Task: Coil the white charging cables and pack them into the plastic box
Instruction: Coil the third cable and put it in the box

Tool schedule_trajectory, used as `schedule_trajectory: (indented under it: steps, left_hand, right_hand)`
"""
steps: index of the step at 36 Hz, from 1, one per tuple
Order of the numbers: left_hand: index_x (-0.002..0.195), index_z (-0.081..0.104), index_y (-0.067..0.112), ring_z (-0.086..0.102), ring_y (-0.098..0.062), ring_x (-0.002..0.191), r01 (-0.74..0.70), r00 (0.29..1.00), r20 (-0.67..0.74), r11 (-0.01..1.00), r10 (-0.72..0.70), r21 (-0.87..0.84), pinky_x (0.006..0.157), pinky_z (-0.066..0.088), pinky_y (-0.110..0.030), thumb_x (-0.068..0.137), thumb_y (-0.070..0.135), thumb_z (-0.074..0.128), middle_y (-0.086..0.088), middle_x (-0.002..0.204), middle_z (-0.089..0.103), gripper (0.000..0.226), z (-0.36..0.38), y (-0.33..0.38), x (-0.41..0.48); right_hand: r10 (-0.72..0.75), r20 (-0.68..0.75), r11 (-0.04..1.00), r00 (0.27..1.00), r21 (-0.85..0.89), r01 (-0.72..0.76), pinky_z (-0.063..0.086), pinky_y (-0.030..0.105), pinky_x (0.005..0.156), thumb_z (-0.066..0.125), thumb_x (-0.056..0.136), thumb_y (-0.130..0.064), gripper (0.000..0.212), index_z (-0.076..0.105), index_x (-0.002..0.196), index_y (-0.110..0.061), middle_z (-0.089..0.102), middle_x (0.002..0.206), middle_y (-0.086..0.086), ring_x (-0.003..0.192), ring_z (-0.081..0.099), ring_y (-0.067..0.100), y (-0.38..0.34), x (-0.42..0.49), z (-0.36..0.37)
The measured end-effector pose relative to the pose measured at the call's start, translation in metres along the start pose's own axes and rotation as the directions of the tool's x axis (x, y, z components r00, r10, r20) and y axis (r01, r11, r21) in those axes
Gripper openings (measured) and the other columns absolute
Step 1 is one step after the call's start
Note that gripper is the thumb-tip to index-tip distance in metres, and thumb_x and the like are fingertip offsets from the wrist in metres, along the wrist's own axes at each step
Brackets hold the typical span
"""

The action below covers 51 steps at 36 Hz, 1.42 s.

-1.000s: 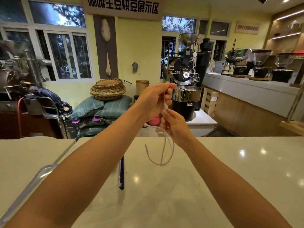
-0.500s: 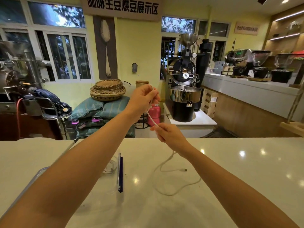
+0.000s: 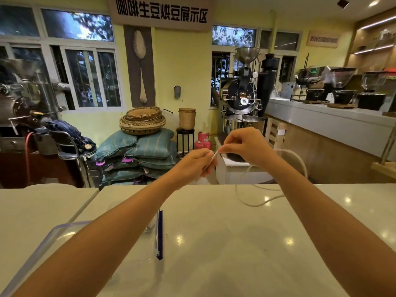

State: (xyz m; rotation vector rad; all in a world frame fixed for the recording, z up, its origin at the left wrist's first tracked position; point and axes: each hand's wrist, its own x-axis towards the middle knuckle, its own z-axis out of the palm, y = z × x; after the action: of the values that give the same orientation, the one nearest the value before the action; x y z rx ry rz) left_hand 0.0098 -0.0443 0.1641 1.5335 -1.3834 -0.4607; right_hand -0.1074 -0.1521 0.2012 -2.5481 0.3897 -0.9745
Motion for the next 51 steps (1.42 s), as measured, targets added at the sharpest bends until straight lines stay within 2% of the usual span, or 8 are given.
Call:
schedule_trajectory:
  steps: [6,12,20,31,36,40,45,51]
  left_hand:
    - [0.070,0.054,0.012,0.039,-0.005,0.044,0.049,0.987,0.159,0.942,0.005,-0.333,0.049,0.036,-0.015,0.098,0.014,0.030,0.009,0.045,0.047,0.037,-0.002,0.009,-0.006]
    - [0.070,0.054,0.009,0.040,-0.003,0.038,-0.031,0.994,0.069,0.805,0.089,-0.593,0.045,0.040,-0.014,0.097,0.012,0.032,0.008,0.044,0.048,0.035,-0.004,0.023,-0.001]
    - [0.074,0.059,0.008,0.050,-0.004,0.043,-0.074,0.997,-0.023,0.767,0.077,-0.638,0.046,0.044,-0.014,0.091,0.013,0.044,0.006,0.050,0.058,0.023,-0.002,0.019,0.013]
    - [0.072,0.065,0.006,0.059,0.003,0.050,-0.219,0.932,-0.330,0.960,0.152,-0.176,0.059,0.052,-0.011,0.087,-0.001,0.052,-0.006,0.066,0.059,0.022,-0.001,0.012,0.015]
    - [0.072,0.066,0.004,0.058,-0.018,0.066,-0.196,0.936,-0.264,0.967,0.234,0.161,0.074,0.053,-0.036,0.086,0.004,0.055,-0.009,0.069,0.060,0.018,-0.009,-0.002,0.016]
    - [0.073,0.063,-0.012,0.059,-0.037,0.074,-0.176,0.938,-0.207,0.898,0.277,0.404,0.075,0.052,-0.045,0.088,0.008,0.056,-0.027,0.078,0.062,0.026,-0.020,-0.012,0.013]
    - [0.058,0.040,0.019,0.045,-0.009,0.061,-0.129,0.986,-0.025,0.843,0.166,0.522,0.060,0.040,-0.019,0.094,0.012,0.044,0.006,0.068,0.044,0.037,-0.018,-0.017,0.004]
    - [0.063,0.044,0.020,0.040,-0.006,0.052,0.009,0.992,0.113,0.916,-0.059,0.400,0.052,0.033,-0.017,0.098,0.018,0.033,0.004,0.059,0.044,0.037,-0.014,-0.022,-0.003]
  right_hand:
    - [0.050,-0.022,0.953,0.998,0.299,-0.042,0.041,-0.001,0.052,0.067,0.078,-0.009,0.015,0.059,0.066,-0.012,0.053,0.064,-0.001,0.060,0.048,0.006,0.003,0.009,-0.010]
    - [0.194,0.040,0.628,0.980,0.763,-0.156,0.038,0.009,0.045,0.052,0.089,-0.009,0.017,0.062,0.076,-0.011,0.052,0.047,-0.009,0.041,0.043,0.000,0.017,0.003,0.017]
    - [0.310,0.347,0.391,0.885,0.802,-0.452,0.024,0.016,0.040,0.038,0.097,-0.015,0.034,0.046,0.065,-0.013,0.045,0.056,0.002,0.038,0.035,0.005,-0.002,-0.017,0.082]
    - [0.216,0.495,0.802,0.842,0.402,-0.442,0.031,0.015,0.045,0.038,0.097,-0.011,0.024,0.053,0.080,-0.018,0.047,0.061,0.001,0.048,0.037,0.007,-0.017,-0.022,0.074]
    - [0.177,0.522,0.956,0.834,0.110,-0.272,0.035,0.015,0.051,0.045,0.095,-0.012,0.027,0.059,0.110,0.005,0.049,0.063,-0.003,0.055,0.041,0.007,-0.017,-0.020,0.056]
    - [0.163,0.504,0.985,0.848,-0.039,-0.167,0.036,0.019,0.057,0.053,0.091,-0.016,0.019,0.068,0.088,-0.005,0.054,0.065,-0.002,0.059,0.045,0.009,-0.014,-0.016,0.045]
    - [0.115,0.443,0.987,0.889,-0.154,-0.051,0.033,0.013,0.056,0.055,0.089,-0.017,0.022,0.067,0.098,-0.001,0.053,0.068,-0.005,0.059,0.043,0.003,-0.006,-0.008,0.022]
    - [0.034,0.367,0.964,0.930,-0.259,0.067,0.038,0.010,0.063,0.057,0.088,-0.017,0.021,0.069,0.099,-0.003,0.060,0.074,-0.005,0.063,0.048,0.002,0.006,0.000,0.000]
